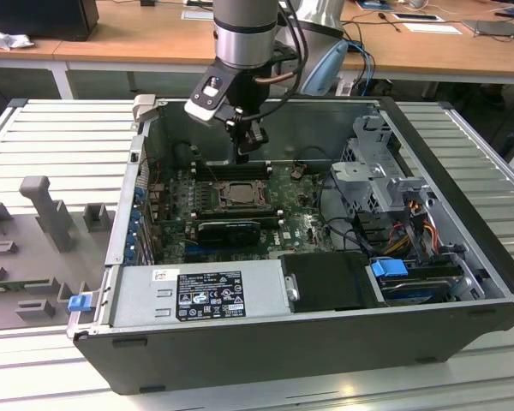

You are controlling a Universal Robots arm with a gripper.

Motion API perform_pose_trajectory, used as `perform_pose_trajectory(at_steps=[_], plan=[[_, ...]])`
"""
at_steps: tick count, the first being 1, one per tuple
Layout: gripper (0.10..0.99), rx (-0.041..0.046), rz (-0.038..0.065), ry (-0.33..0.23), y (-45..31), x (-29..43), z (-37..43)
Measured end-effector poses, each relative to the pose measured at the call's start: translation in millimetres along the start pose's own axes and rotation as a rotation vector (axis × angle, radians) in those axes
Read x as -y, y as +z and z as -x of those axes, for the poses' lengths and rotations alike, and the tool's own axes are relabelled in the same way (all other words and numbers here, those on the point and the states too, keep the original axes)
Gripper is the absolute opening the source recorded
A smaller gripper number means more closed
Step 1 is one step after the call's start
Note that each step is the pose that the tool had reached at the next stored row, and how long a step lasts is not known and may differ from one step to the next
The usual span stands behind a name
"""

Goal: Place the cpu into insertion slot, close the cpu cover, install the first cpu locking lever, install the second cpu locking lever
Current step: 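Install the first cpu locking lever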

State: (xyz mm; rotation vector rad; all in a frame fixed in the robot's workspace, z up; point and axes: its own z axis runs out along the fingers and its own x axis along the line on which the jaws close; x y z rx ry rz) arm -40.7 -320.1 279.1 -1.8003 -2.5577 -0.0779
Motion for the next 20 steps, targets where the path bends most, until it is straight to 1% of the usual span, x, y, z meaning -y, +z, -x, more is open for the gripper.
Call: perform_pose_trajectory(at_steps=[4, 9, 18, 20], plan=[[0.106, -0.0007, -0.001, -0.021, 0.0, 0.0, 0.0], [0.106, -0.0024, -0.003, -0.071, 0.0, 0.0, 0.0], [0.106, -0.0041, -0.005, -0.122, 0.0, 0.0, 0.0], [0.106, -0.0049, -0.006, -0.147, 0.0, 0.0, 0.0]])
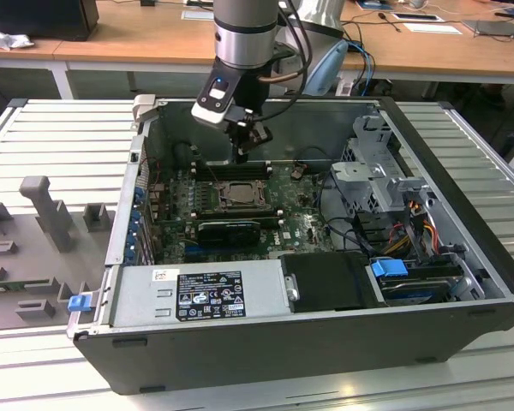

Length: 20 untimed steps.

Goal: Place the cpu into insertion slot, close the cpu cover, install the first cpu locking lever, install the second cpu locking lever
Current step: 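Install the first cpu locking lever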

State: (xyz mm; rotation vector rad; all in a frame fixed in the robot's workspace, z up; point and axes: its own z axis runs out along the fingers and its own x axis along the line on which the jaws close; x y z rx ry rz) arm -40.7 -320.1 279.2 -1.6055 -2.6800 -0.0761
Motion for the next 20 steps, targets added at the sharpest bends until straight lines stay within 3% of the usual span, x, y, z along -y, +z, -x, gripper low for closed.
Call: perform_pose_trajectory(at_steps=[12, 20], plan=[[0.106, -0.0022, -0.003, -0.066, 0.0, 0.0, 0.0], [0.106, -0.0049, -0.006, -0.147, 0.0, 0.1, 0.0]])
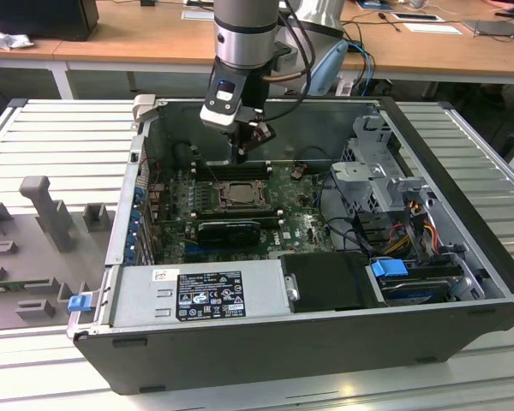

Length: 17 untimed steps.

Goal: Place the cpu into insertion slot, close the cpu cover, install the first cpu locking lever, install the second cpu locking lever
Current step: 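Install the first cpu locking lever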

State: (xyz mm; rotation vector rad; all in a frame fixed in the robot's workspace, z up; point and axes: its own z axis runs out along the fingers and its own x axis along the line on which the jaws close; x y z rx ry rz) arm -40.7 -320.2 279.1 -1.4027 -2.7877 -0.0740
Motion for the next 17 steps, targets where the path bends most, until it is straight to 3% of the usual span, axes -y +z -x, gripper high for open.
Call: perform_pose_trajectory(at_steps=[17], plan=[[0.106, -0.0050, -0.006, -0.151, -0.1, 0.3, 0.3]])
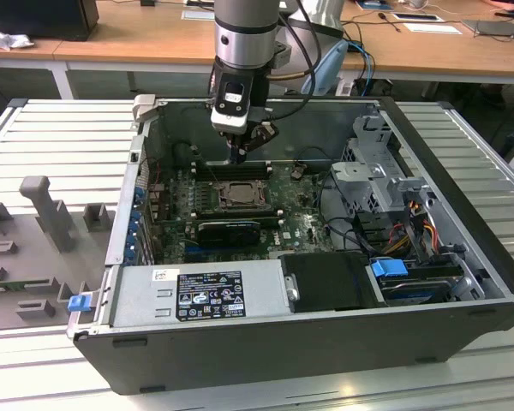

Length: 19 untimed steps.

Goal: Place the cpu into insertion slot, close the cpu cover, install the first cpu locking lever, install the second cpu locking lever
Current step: 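Install the first cpu locking lever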

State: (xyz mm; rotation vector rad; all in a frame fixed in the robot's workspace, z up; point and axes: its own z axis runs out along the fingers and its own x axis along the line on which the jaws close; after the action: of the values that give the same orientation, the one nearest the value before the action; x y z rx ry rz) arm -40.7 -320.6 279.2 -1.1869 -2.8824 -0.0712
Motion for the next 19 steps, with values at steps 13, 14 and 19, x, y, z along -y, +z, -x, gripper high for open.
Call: perform_pose_trajectory(at_steps=[13, 14, 19], plan=[[0.106, -0.0039, -0.005, -0.119, 0.0, 0.0, 0.0], [0.106, -0.0042, -0.005, -0.125, 0.0, 0.0, 0.0], [0.106, -0.0054, -0.006, -0.164, 0.0, 0.0, 0.0]])
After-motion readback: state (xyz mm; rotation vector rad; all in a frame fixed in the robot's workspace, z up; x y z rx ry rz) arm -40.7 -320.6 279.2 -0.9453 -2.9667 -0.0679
